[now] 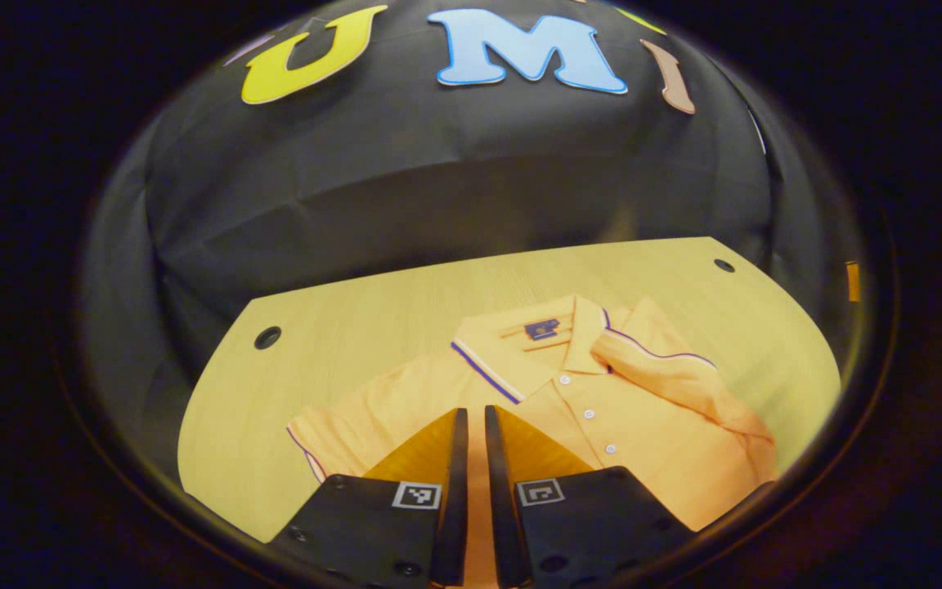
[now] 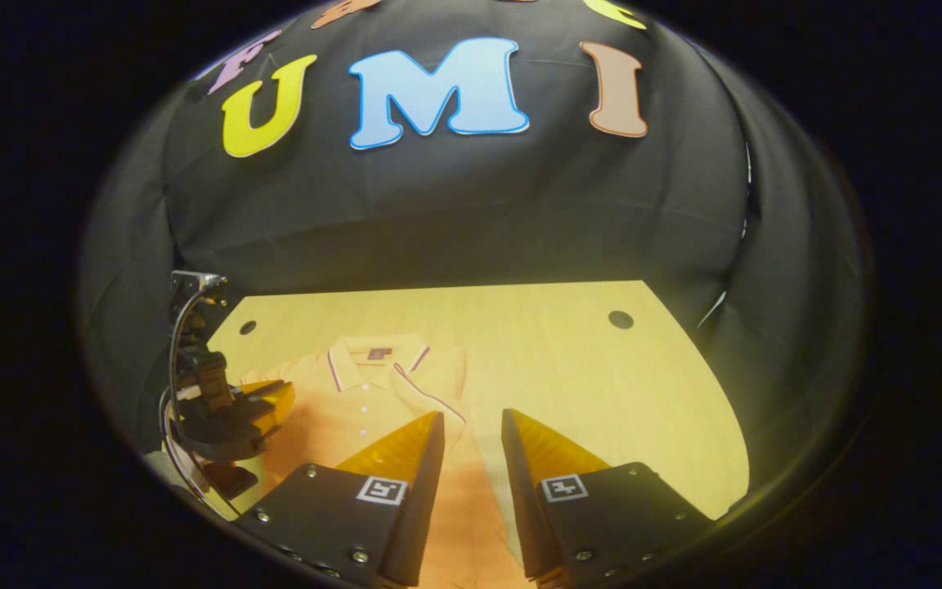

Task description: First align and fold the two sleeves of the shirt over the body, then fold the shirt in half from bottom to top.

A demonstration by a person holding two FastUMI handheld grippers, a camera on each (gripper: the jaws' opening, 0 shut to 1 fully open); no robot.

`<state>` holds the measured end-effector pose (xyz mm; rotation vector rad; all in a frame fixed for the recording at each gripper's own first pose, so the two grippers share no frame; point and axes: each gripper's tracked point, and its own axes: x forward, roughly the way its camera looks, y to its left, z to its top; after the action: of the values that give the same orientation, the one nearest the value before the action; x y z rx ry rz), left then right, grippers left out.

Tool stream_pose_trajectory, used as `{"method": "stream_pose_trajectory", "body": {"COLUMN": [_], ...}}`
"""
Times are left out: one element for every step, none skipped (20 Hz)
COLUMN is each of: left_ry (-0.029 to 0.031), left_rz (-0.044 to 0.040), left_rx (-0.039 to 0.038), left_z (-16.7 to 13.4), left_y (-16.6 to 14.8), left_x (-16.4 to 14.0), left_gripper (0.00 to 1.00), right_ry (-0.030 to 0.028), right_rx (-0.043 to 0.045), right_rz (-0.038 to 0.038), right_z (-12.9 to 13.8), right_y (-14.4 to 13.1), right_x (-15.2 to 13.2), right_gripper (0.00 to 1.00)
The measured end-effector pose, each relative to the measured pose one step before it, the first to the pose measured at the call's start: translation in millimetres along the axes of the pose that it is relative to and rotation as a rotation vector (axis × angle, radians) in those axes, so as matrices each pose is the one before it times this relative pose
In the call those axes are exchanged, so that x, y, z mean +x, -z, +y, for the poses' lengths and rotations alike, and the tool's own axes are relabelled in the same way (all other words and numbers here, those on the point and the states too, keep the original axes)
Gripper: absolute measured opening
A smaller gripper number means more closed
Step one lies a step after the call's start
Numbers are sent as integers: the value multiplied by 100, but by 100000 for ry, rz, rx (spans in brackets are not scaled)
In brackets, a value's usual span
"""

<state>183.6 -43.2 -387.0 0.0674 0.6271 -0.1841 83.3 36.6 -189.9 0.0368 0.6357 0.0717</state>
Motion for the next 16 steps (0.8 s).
{"method": "stream_pose_trajectory", "body": {"left_ry": [641,57,-867,-927,-2533,-12,-2776,-2961,-2460,-2837,-2792,-2710,-2058,-1834,-1697,-1590], "left_rz": [249,-10,-282,-307,-508,-87,554,890,823,1064,1268,1307,1153,1423,1735,1265], "left_rx": [162,186,31,-836,-1074,-2267,-1526,-1279,-1763,-1480,-1449,-1627,-1867,-1941,-1648,-1448], "left_z": [-764,-269,200,321,758,759,1204,1670,1549,1663,1599,1476,1347,1053,939,781], "left_y": [4,34,-65,77,216,2,440,665,497,631,596,758,741,859,770,664], "left_x": [42,79,-63,22,-307,-303,-261,23,-93,-164,-107,3,287,212,124,214], "left_gripper": [20,27,20,20,20,36,53,69,69,70,65,65,65,70,70,65], "right_ry": [803,673,601,486,560,203,69,-302,-180,-613,-661,-730,-709,-742,-483,-364], "right_rx": [554,608,719,684,521,376,245,-36,-435,-430,-364,-461,-588,-700,-778,-763], "right_rz": [36,309,582,415,475,430,301,282,163,259,532,462,664,341,380,182], "right_z": [-488,-485,-446,-364,-362,-276,-35,82,120,228,324,363,424,393,341,266], "right_y": [213,388,321,403,263,290,147,224,77,77,127,205,99,144,1,105], "right_x": [-295,-182,-178,-111,-51,33,-1,107,70,262,190,222,224,182,103,219], "right_gripper": [45,45,45,45,45,45,45,45,45,45,45,45,45,45,45,45]}}
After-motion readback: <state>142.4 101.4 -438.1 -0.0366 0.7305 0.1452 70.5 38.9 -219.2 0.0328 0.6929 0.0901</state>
